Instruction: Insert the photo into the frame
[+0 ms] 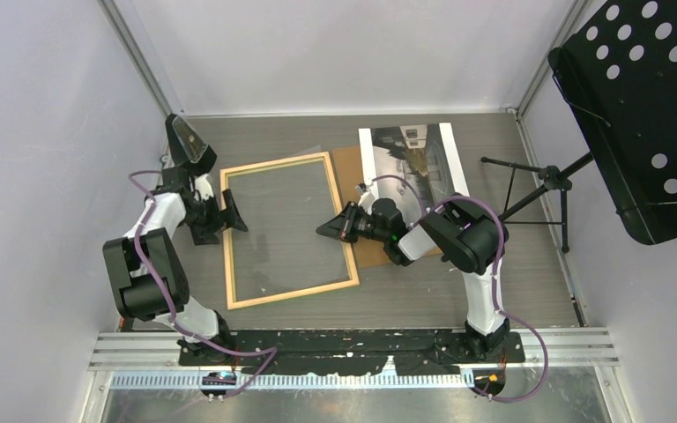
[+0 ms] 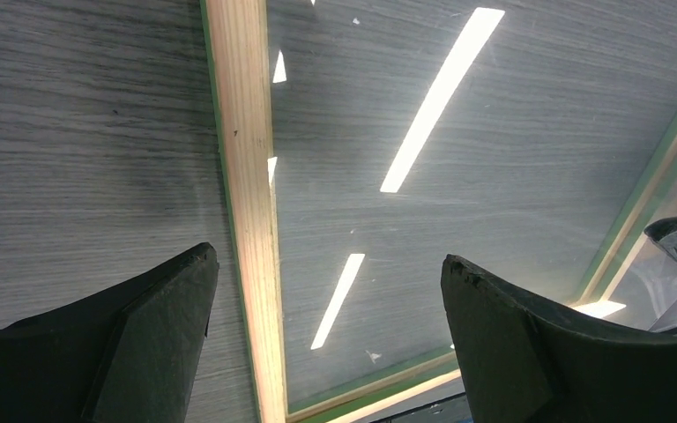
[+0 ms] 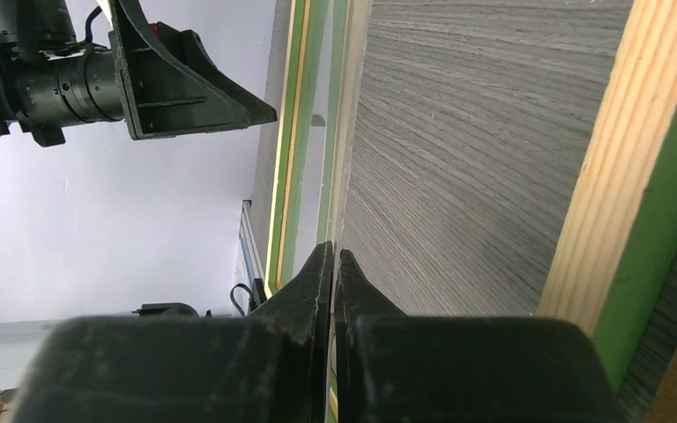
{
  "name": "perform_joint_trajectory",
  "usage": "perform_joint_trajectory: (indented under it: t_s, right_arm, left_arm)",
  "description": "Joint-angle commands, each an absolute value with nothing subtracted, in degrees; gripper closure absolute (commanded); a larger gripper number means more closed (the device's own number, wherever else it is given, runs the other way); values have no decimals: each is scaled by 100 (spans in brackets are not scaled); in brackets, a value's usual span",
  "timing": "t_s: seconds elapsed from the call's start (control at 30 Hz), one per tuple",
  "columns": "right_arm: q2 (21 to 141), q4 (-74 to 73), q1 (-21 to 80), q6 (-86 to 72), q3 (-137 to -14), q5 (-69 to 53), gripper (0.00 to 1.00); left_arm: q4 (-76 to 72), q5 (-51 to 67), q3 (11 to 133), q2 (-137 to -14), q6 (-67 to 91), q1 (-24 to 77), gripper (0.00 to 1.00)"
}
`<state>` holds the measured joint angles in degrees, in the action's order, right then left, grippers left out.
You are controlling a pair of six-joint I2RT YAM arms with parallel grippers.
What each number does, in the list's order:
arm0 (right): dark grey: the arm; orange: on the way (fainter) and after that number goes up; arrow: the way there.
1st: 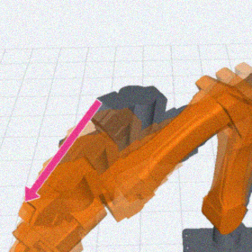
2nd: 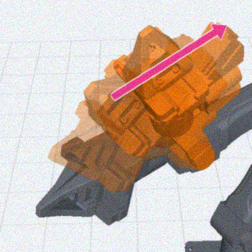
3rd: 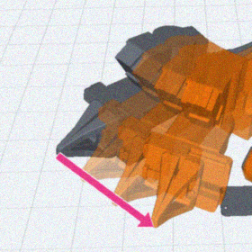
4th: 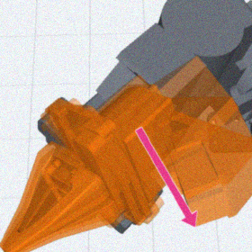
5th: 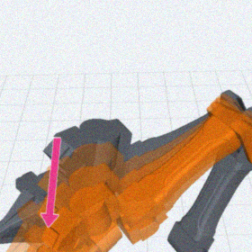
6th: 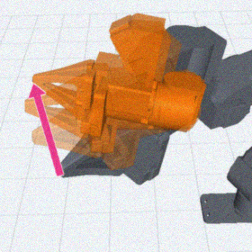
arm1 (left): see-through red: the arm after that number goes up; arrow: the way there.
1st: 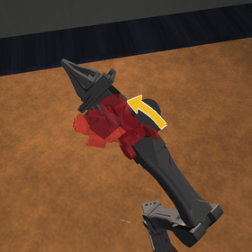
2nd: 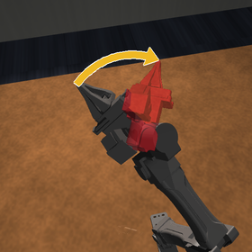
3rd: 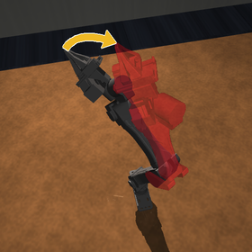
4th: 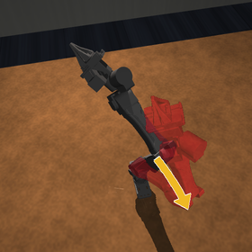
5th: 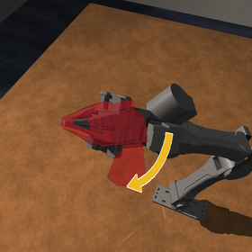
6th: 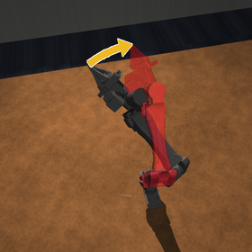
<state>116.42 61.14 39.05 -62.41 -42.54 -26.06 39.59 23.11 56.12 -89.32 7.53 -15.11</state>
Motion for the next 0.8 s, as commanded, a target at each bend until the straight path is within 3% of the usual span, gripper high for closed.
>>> perform_joint_trajectory:
  t_s: [0.0,0.77]
  right_arm:
    - [11688,6316,3964,-6077,-4414,-2669,94]
    - [11725,6261,3960,-6057,-4453,-2685,94]
  left_arm:
    - [3814,2312,5744,-9083,775,-1492,5]
    - [3814,2890,5783,-9333,722,-1295,8]
